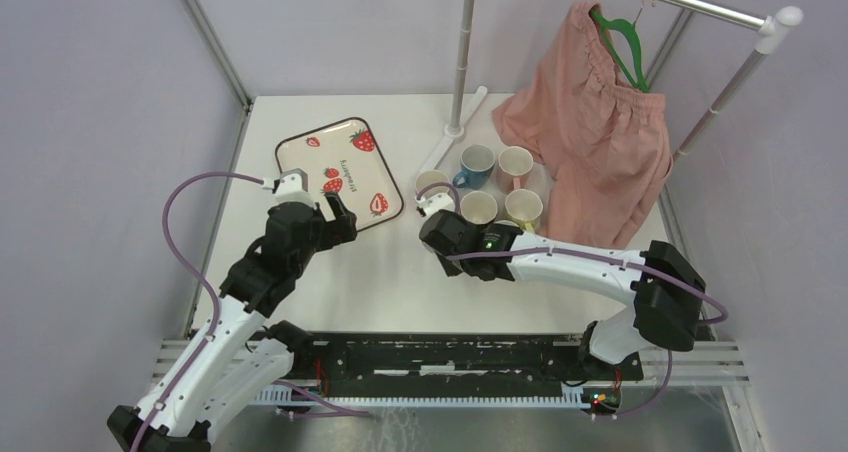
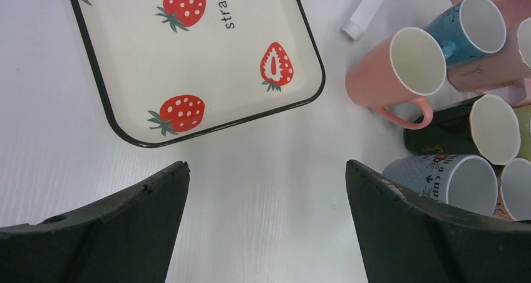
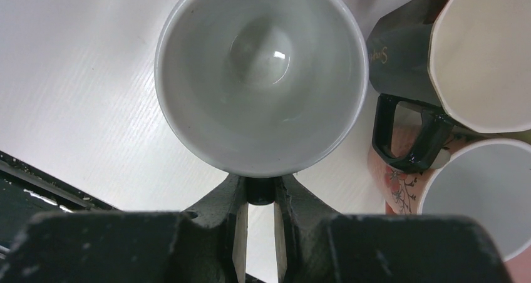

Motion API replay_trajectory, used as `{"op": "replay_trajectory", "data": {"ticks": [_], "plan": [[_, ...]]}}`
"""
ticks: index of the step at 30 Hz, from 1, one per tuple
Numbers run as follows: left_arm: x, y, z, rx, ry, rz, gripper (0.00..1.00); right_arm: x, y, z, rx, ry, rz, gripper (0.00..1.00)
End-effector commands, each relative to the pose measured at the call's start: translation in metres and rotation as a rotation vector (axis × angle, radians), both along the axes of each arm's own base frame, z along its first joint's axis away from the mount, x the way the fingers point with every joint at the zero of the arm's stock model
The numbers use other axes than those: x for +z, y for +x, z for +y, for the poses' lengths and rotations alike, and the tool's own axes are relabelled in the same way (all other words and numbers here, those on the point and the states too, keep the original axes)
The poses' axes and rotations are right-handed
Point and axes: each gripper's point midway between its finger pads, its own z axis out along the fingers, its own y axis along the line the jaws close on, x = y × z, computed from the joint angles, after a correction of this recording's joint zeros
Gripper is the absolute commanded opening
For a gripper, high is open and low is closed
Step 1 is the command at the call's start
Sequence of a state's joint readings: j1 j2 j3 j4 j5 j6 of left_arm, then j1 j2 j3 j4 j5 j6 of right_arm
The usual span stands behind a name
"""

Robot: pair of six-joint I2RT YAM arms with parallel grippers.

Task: Turn the mug right side up
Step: Place the cup at the center of the board.

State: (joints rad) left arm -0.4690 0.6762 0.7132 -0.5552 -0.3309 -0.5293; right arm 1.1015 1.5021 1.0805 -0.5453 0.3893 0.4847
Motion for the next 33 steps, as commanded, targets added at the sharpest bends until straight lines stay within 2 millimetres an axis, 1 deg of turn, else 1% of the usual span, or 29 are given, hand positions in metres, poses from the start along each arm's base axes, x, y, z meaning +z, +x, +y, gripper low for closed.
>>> {"op": "replay_trajectory", "data": {"ticks": [1, 7, 16, 25, 33], "plan": [[0.001, -0.001, -0.001, -0.018, 0.014, -0.006, 1.0, 0.014, 0.011, 0.007, 0.01, 0.021, -0.021, 0.0], [0.0, -0.001, -0.003, -0.025, 0.013, -0.003, 1.0, 0.004, 0.014, 0.003, 0.014, 0.009, 0.001, 0.0], [-0.002, -0.001, -0.006, -0.037, 0.011, -0.001, 1.0, -0.006, 0.023, -0.001, 0.016, -0.007, 0.021, 0.0], [-0.003, 0.0, -0.008, -0.05, 0.013, 0.007, 1.0, -0.019, 0.022, -0.004, 0.033, -0.044, 0.055, 0.0], [-0.005, 0.0, -0.01, -0.058, 0.012, 0.01, 1.0, -0.027, 0.026, -0.008, 0.029, -0.056, 0.067, 0.0]]}}
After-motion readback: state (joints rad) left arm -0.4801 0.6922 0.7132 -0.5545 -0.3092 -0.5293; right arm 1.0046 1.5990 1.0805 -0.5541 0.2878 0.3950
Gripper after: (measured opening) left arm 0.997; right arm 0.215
